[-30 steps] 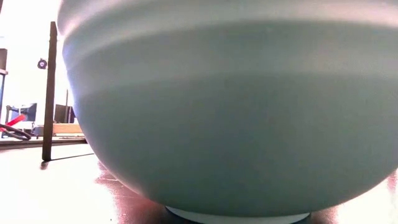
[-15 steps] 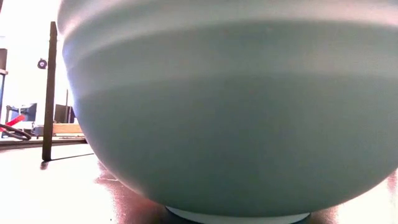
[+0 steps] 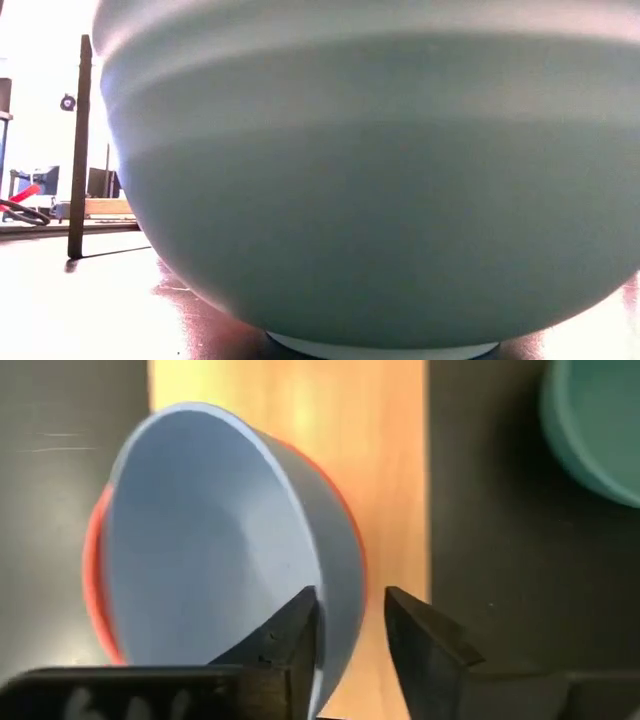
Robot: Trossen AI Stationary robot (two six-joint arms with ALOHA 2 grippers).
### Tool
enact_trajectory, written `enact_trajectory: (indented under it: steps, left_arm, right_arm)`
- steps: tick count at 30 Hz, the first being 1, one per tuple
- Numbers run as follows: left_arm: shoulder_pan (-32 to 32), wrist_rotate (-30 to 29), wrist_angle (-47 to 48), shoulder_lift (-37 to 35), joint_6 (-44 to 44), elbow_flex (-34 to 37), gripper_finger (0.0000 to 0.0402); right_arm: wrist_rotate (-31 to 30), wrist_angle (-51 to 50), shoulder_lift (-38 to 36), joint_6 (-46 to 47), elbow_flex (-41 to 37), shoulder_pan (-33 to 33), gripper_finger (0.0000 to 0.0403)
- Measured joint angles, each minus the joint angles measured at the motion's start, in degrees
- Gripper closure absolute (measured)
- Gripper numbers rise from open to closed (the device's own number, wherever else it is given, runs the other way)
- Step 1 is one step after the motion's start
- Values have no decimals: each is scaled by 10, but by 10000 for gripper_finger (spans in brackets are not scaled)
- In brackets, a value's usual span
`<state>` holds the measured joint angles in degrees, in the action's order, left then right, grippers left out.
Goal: Place and stack bowls onto a shelf
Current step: Stack the blue bowl on top of the orange bowl on the shelf
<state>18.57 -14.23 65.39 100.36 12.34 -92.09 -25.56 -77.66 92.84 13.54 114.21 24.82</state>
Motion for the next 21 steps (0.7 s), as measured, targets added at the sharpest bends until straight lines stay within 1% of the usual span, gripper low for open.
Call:
enact_trajectory:
  steps: [3, 6, 7, 16, 21]
  left_arm:
    - [1, 13, -1, 1, 2, 0, 340]
    - [1, 16, -3, 1, 7, 0, 384]
    - [1, 15, -3, 1, 8, 0, 392]
    - [1, 12, -3, 1, 9, 0, 399]
    - [1, -26, -3, 4, 9, 0, 399]
  right_arm:
    - [0, 0, 0, 0, 0, 0, 252]
    - [0, 0, 0, 0, 0, 0, 252]
    - [0, 0, 0, 0, 0, 0, 251]
    - [0, 0, 0, 14, 0, 0, 254]
    - [0, 0, 0, 16, 0, 0, 254]
